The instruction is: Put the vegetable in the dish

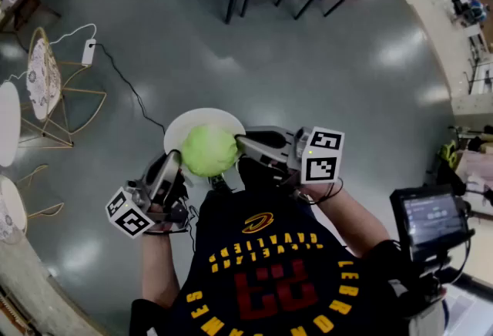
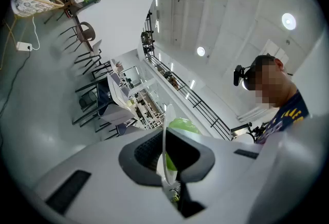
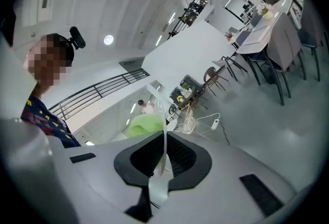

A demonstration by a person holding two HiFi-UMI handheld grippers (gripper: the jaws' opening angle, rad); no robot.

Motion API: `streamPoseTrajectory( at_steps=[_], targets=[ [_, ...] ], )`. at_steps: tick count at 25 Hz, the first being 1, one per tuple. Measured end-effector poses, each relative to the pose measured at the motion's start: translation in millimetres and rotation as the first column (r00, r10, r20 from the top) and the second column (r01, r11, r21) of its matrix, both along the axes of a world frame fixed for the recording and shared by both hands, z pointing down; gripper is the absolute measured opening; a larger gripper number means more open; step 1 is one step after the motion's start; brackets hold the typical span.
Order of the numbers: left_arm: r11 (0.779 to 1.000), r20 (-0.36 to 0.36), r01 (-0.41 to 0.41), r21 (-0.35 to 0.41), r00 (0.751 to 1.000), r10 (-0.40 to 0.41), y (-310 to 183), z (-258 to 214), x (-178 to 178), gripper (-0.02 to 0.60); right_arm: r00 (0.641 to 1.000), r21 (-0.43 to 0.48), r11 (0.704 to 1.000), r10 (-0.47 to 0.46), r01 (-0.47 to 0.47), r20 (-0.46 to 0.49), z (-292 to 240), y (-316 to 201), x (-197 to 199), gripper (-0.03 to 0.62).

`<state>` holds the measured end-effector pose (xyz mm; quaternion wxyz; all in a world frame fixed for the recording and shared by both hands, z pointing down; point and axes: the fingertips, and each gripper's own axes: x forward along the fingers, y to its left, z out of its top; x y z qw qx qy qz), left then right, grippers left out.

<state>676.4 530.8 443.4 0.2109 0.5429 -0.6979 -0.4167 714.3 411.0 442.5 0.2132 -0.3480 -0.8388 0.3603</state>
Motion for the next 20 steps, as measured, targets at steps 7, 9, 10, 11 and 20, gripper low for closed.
streamPoseTrajectory(
  at_steps=[7, 9, 10, 11, 20],
  targets=[
    [1.000, 0.047, -0.008, -0.029, 0.999, 0.010, -2.5, -24.7, 10.6, 0.015, 0.999, -0.047, 0.999, 0.016, -0.014, 0.040, -14.3, -2.3, 12.8, 0.020],
    [1.000, 0.024, 0.001, -0.028, 1.000, 0.000, -3.6, -30.2, 10.0, 0.015, 0.999, -0.087, 0.996, 0.013, -0.010, 0.038, -19.3, -4.4, 12.6, 0.020],
    [1.000, -0.023, 0.000, -0.023, 1.000, -0.001, -7.0, -29.2, 10.6, 0.015, 1.000, -0.114, 0.993, 0.010, -0.008, 0.021, -20.7, -7.9, 13.4, 0.020],
    [1.000, -0.093, -0.006, -0.015, 0.996, 0.005, -13.4, -25.9, 13.2, 0.015, 1.000, -0.140, 0.990, 0.008, -0.010, -0.011, -20.3, -13.7, 15.9, 0.020],
    [0.990, -0.486, -0.049, -0.129, 0.874, -0.020, -87.7, 32.7, 53.7, 0.015, 0.924, -0.273, 0.948, 0.050, -0.163, -0.379, 52.5, -89.9, 54.1, 0.020]
  ],
)
